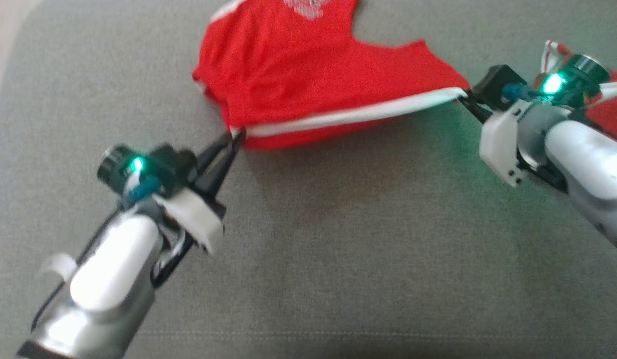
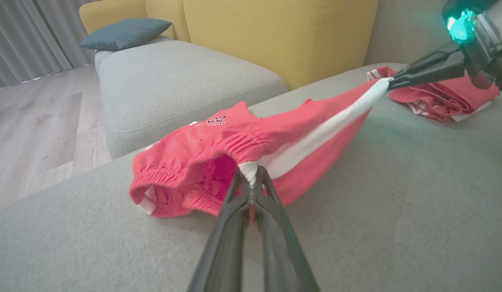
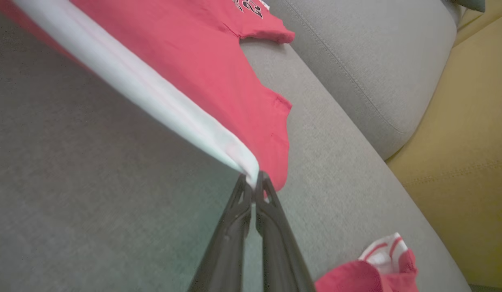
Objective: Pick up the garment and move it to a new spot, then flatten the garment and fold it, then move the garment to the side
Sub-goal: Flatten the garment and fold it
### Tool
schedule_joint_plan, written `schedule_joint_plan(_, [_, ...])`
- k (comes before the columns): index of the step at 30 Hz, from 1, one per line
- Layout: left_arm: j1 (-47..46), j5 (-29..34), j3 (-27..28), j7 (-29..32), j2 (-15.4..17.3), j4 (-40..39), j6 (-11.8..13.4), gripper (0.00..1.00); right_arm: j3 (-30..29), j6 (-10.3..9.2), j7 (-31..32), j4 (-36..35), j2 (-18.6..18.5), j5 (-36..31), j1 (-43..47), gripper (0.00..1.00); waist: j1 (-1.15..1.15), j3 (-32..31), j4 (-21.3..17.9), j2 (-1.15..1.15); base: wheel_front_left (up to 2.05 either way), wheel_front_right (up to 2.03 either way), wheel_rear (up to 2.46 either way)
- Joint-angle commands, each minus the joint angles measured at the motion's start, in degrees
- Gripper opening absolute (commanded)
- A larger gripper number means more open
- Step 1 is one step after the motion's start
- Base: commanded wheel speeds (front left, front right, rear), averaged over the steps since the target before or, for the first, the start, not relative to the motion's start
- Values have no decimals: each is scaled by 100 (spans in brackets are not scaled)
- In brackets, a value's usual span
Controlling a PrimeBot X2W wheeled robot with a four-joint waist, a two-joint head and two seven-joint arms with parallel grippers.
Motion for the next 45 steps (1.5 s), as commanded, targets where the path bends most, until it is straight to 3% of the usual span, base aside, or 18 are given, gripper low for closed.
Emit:
schedule_joint_plan(1, [-91,-53,188,-30,256,-207,8,0,-31,18,114,-226,-207,63,195,0,0,-146,-28,0,0,0,0])
schedule_joint_plan(12, [1078,-303,-78,-7,560,-964,49,0,-26,18,1100,-2228,-1535,582,930,0,0,-781,-169,0,0,0,0])
schedule_joint_plan(26, [2225,-513,-252,465,852,-2509,555,0,-71,18,1925,-3846,-2862,1111,1535,0,0,-1144,-331,0,0,0,0])
schedule_joint_plan(33, [2053,-536,-106,433,830,-2633,666,0,-278,18,1950,-3914,-2886,1088,1343,0,0,-989,-193,0,0,0,0])
schedule_joint_plan(45, [1487,-636,127,302,548,-2464,738,0,-178,18,1972,-3745,-2483,522,235,0,0,-517,407,0,0,0,0])
